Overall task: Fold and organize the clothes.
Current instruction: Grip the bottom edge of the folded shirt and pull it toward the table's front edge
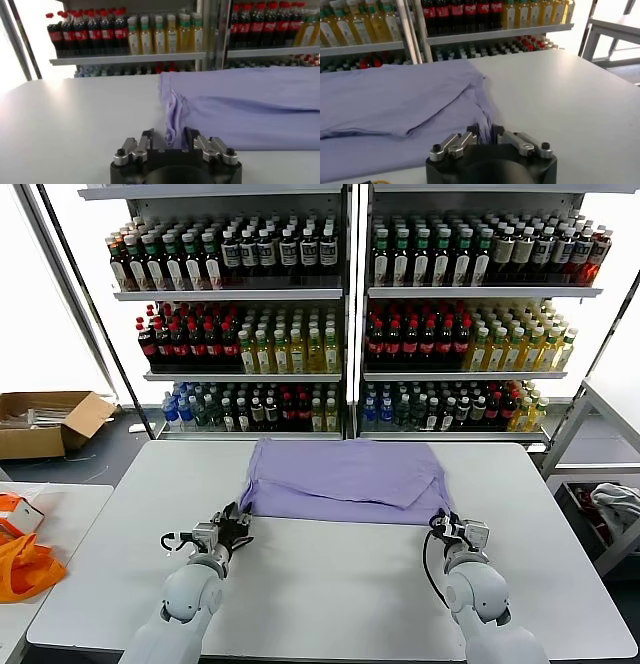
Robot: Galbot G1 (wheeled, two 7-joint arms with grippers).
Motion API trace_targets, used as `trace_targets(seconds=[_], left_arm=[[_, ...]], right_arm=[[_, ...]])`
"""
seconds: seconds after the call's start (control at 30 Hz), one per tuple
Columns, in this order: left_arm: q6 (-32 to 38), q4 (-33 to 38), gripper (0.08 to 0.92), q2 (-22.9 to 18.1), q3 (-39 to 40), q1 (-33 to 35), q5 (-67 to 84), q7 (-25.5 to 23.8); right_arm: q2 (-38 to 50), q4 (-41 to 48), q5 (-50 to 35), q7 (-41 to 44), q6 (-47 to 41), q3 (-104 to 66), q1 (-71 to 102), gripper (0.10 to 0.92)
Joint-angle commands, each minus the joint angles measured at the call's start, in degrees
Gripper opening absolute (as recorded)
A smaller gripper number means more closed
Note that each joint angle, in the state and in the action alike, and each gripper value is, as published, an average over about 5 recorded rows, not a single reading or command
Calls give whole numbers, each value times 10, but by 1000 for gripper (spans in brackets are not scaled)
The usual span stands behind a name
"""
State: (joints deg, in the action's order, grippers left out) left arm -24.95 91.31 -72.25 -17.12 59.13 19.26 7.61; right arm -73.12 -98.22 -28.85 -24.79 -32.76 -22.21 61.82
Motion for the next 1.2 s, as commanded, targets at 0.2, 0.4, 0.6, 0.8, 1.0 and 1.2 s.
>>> trace_targets(seconds=[0.2,0.4,0.6,0.8,1.0,1.2], left_arm=[[-29,40,174,3,9,9,17,-15],[-32,60,85,4,7,25,21,-15],[-35,128,84,24,3,68,28,-3],[-45,225,84,42,-11,146,35,10],[-46,323,84,38,-24,267,25,26],[-43,394,84,51,-34,364,18,48]], right_arm=[[-1,-37,-1,0,-3,-2,23,121],[-3,-81,1,-3,-4,-8,43,121],[-6,-145,11,-10,-4,-15,79,121],[-2,-209,27,-20,-3,-21,143,121],[3,-260,38,-31,-3,-27,234,121],[3,-318,76,-40,1,-26,334,121]])
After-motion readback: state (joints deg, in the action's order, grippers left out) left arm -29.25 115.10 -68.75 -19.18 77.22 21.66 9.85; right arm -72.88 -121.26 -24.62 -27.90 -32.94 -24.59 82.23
